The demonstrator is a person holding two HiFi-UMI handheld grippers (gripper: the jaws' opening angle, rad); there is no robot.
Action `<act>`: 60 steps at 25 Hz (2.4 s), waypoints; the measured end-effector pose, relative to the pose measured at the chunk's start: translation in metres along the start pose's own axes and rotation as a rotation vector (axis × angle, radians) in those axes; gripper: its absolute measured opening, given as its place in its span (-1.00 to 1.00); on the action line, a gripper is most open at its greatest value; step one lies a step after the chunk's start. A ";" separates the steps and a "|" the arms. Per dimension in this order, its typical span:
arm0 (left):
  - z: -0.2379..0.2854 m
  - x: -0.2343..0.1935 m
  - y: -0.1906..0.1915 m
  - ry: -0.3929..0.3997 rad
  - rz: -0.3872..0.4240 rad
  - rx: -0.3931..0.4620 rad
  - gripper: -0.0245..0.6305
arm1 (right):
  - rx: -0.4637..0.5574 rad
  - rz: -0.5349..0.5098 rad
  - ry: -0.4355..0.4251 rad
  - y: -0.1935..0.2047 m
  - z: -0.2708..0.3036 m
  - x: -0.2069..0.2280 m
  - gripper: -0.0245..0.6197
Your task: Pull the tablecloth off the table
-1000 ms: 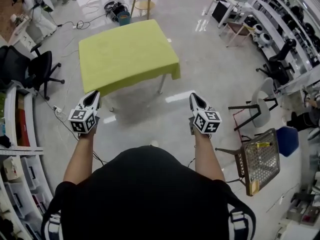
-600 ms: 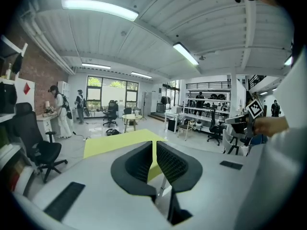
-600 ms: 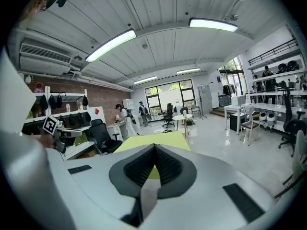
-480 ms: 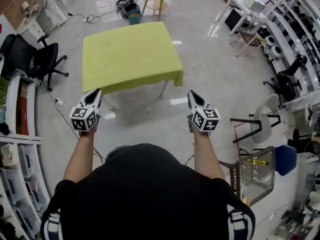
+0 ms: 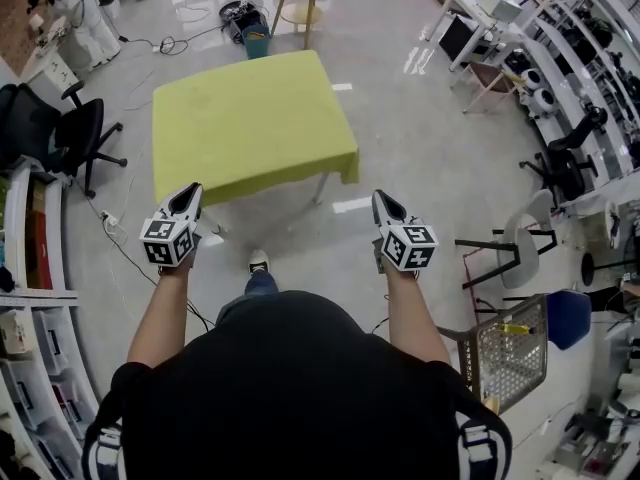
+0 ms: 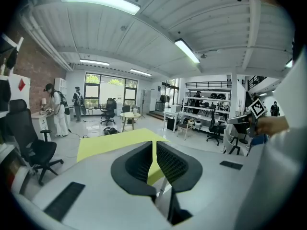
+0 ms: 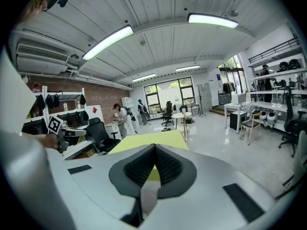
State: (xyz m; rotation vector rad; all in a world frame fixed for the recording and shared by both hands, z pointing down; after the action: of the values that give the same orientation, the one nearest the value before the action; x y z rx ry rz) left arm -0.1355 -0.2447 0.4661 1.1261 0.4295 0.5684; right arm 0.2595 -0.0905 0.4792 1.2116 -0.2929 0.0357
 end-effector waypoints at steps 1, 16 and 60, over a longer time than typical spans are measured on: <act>0.010 -0.004 -0.003 0.006 0.000 0.001 -0.78 | 0.000 -0.003 0.004 -0.005 0.008 0.004 -0.87; 0.164 -0.157 -0.068 0.013 -0.011 -0.004 -0.78 | -0.023 -0.030 -0.012 -0.086 0.224 0.012 -0.87; 0.269 -0.238 -0.127 -0.209 -0.070 0.004 -0.78 | -0.078 -0.113 -0.221 -0.186 0.444 0.105 -0.87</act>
State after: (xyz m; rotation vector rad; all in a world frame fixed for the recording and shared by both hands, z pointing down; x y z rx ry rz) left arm -0.1365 -0.6258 0.4582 1.1566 0.2883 0.3844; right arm 0.3040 -0.5811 0.4759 1.1541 -0.4150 -0.2069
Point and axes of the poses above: the fingertips, and each gripper's own axes: z forward along the fingers, x to its right, y out of its underside, the point moved 3 cm from there along -z, backward along the fingers, and after that the axes turned 6 degrees about -y, right-handed, at the moved point
